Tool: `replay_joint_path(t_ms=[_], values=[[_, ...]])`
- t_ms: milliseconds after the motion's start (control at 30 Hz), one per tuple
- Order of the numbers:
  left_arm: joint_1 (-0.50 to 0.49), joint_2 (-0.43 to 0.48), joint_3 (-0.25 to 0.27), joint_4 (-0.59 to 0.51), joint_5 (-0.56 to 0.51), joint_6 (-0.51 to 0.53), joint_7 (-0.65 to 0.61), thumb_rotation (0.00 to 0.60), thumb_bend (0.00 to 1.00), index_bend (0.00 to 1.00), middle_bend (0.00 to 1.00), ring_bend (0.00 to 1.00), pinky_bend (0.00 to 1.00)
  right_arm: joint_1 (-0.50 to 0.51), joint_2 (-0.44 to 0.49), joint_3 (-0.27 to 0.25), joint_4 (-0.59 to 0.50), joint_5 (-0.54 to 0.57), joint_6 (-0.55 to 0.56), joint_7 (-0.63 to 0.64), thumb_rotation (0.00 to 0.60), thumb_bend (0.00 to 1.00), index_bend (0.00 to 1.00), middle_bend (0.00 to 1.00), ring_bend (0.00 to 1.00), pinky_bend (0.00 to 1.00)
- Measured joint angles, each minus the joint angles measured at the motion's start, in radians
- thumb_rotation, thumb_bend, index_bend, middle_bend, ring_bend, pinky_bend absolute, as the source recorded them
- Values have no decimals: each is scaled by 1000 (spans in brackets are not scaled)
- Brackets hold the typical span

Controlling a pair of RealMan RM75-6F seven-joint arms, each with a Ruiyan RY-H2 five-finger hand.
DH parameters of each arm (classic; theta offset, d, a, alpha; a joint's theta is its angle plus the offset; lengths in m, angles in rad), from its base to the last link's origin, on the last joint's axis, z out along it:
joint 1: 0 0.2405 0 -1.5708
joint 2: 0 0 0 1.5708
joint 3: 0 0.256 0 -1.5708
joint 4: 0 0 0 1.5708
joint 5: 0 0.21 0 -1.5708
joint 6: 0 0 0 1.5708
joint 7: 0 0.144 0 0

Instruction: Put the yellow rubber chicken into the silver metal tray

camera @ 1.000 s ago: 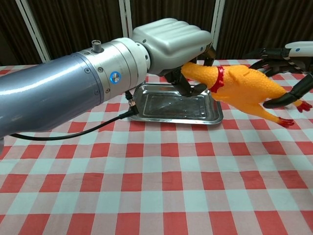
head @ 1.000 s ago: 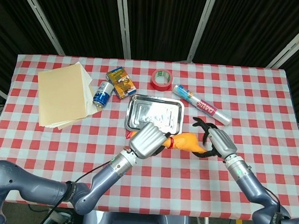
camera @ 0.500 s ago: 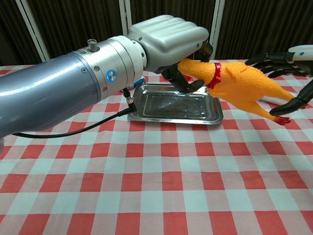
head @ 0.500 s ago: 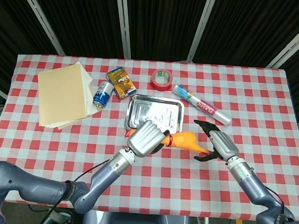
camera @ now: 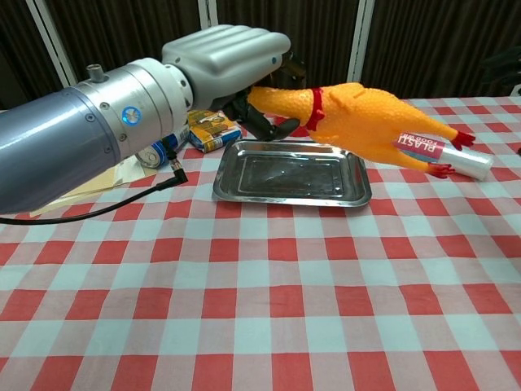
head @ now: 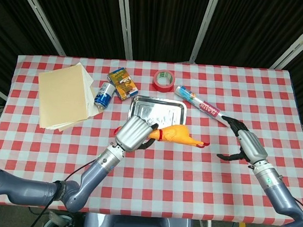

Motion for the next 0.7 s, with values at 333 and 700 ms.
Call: replay_joint_path(t_ms=[333, 700], values=[[70, -1, -11, 170, -14, -41, -254, 600, 649, 741, 780, 714, 736, -34, 7, -6, 56, -11, 29, 65, 600, 148, 0, 76, 0, 33], [69, -118, -40, 459, -59, -161, -386, 600, 630, 730, 766, 704, 718, -40, 2, -3, 70, -10, 29, 86, 599, 148, 0, 76, 0, 34]])
